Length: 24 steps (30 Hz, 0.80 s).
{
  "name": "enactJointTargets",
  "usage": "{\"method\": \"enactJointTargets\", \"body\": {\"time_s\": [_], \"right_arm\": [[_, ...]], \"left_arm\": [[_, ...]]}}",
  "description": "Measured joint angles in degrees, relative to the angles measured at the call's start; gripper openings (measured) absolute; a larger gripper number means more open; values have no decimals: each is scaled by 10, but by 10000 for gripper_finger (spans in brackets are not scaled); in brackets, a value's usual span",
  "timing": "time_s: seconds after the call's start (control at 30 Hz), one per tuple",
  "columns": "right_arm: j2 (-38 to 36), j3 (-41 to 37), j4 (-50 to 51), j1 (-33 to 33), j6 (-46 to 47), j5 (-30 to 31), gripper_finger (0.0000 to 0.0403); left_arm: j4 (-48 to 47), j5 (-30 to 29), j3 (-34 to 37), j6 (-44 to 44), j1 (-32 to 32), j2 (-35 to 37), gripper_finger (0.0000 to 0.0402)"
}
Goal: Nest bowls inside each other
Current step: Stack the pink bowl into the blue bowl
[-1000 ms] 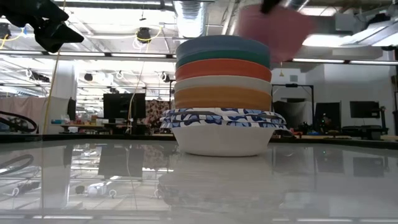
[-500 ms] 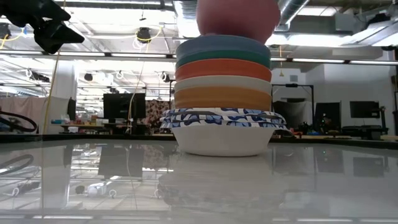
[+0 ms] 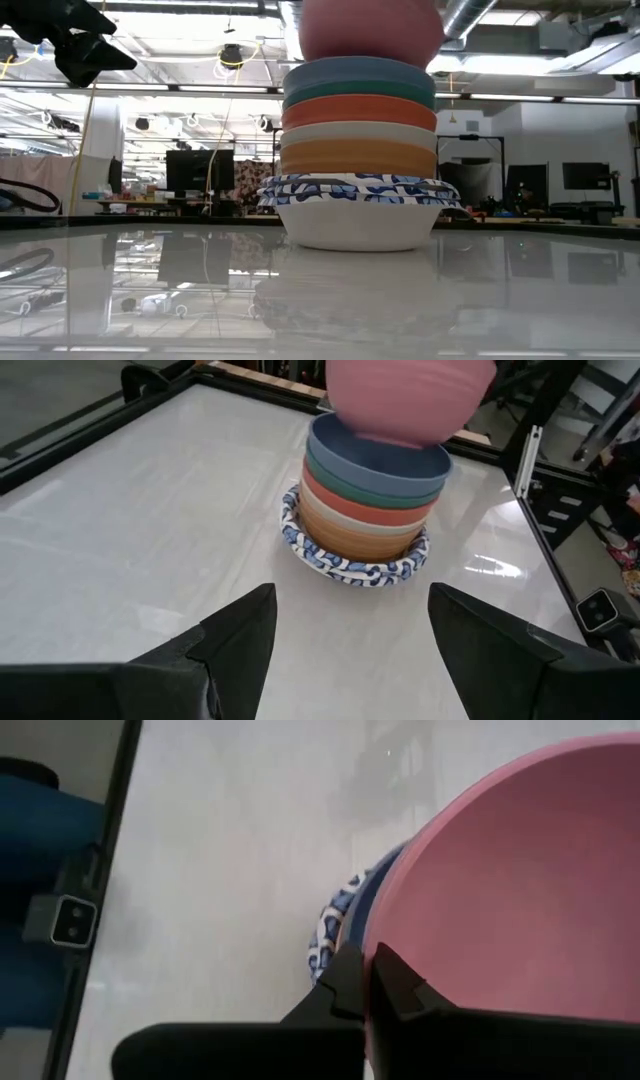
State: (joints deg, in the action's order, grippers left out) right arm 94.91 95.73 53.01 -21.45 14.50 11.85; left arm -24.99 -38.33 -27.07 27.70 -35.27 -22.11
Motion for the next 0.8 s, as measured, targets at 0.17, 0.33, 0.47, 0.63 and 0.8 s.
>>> {"method": "enactJointTargets", "body": {"time_s": [0.17, 0.33, 0.47, 0.63, 0.8], "right_arm": [[0, -6, 2, 0, 0, -6, 5], [0, -6, 1, 0, 0, -32, 5], [0, -6, 1, 0, 1, -50, 5], [0, -6, 2, 0, 4, -51, 8], [0, -6, 2, 3, 12, -41, 55]], "left_arm": [[0, 0, 0, 1, 0, 0, 251], [0, 0, 0, 2, 0, 0, 251], [0, 0, 0, 2, 0, 0, 251], [0, 0, 0, 2, 0, 0, 251], [0, 0, 0, 2, 0, 0, 251]]}}
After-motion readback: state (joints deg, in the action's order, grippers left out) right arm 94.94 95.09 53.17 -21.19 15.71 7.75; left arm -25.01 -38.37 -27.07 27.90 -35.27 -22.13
